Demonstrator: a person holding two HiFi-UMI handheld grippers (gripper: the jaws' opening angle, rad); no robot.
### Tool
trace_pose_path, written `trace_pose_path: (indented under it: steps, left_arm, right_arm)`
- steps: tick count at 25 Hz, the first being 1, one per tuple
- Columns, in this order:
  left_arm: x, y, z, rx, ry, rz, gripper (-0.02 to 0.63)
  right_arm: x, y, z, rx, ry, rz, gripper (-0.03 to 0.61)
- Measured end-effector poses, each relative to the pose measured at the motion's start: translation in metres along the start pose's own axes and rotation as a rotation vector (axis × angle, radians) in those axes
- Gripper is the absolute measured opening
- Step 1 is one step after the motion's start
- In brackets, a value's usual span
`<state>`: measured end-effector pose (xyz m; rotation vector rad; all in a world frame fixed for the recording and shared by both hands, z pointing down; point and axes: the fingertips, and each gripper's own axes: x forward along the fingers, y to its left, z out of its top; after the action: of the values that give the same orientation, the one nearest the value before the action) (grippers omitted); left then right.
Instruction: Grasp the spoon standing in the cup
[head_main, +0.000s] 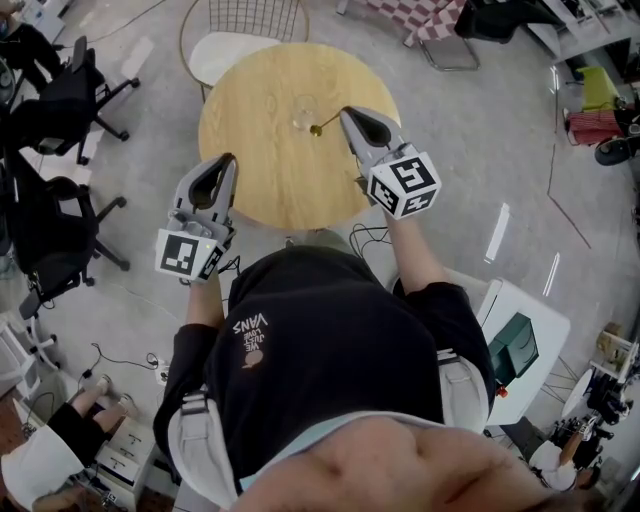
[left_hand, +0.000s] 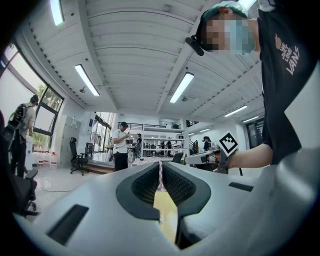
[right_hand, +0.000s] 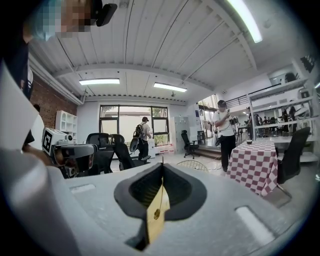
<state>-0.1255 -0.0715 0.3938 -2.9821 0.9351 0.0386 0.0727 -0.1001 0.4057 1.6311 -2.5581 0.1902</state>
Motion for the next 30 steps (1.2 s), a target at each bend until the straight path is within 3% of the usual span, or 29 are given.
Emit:
trace_pose_path:
  steps: [30]
  left_arm:
    - [-0.015,-0.01,-0.008,-0.019,0.001,-0.067,0.023]
  right_arm:
    - [-0.053,0.032,-0.015,0.048,0.017,-0.069,0.002]
